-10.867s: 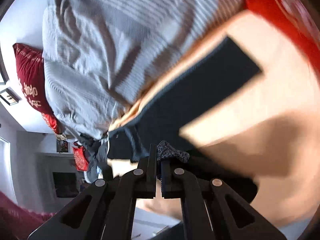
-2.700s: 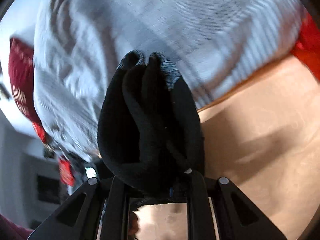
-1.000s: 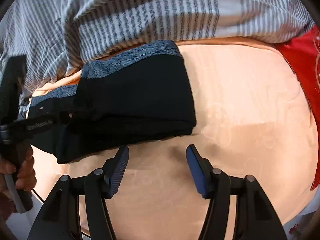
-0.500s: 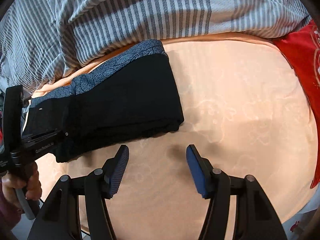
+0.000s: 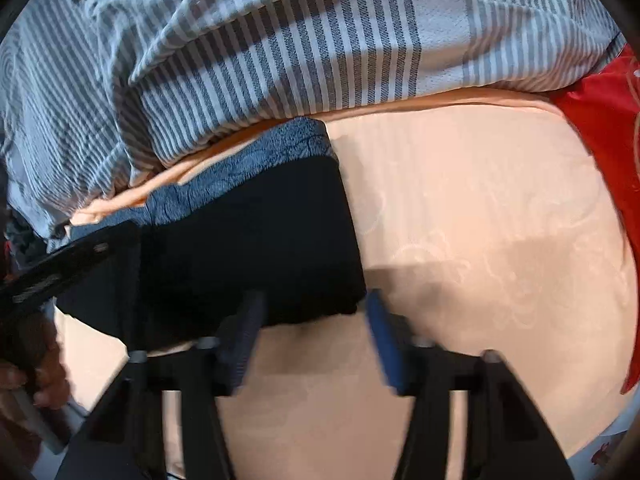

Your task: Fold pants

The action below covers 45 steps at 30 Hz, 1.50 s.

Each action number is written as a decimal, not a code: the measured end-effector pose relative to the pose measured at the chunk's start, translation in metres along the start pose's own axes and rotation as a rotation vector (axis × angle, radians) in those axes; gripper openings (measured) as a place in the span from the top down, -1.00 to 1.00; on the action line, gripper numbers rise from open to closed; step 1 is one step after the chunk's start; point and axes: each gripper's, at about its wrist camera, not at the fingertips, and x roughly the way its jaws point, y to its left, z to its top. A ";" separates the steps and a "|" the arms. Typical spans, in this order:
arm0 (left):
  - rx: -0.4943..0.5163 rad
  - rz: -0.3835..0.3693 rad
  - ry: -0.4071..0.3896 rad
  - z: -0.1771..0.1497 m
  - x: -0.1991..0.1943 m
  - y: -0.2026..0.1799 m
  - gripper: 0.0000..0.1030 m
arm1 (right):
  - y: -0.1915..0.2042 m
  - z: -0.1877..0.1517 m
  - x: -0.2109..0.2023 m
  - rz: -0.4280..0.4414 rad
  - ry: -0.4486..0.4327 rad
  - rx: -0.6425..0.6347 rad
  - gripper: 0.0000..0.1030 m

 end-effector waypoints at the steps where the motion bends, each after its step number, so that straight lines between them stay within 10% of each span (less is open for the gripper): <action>1: -0.005 0.008 0.003 0.003 0.008 -0.001 -0.31 | -0.001 0.004 0.002 0.010 0.003 0.010 0.33; 6: -0.076 0.159 0.056 0.002 0.047 0.030 -0.31 | -0.004 0.028 0.014 0.020 -0.009 0.041 0.38; 20: -0.120 0.221 0.087 -0.016 0.038 0.066 -0.37 | 0.019 0.022 0.048 -0.030 0.062 -0.049 0.34; 31: -0.077 0.007 0.031 0.020 0.052 0.016 -0.37 | 0.018 0.021 0.045 -0.005 0.039 -0.030 0.34; 45: -0.161 0.186 0.080 -0.014 0.049 0.063 -0.35 | 0.013 0.005 0.017 0.044 0.046 0.001 0.34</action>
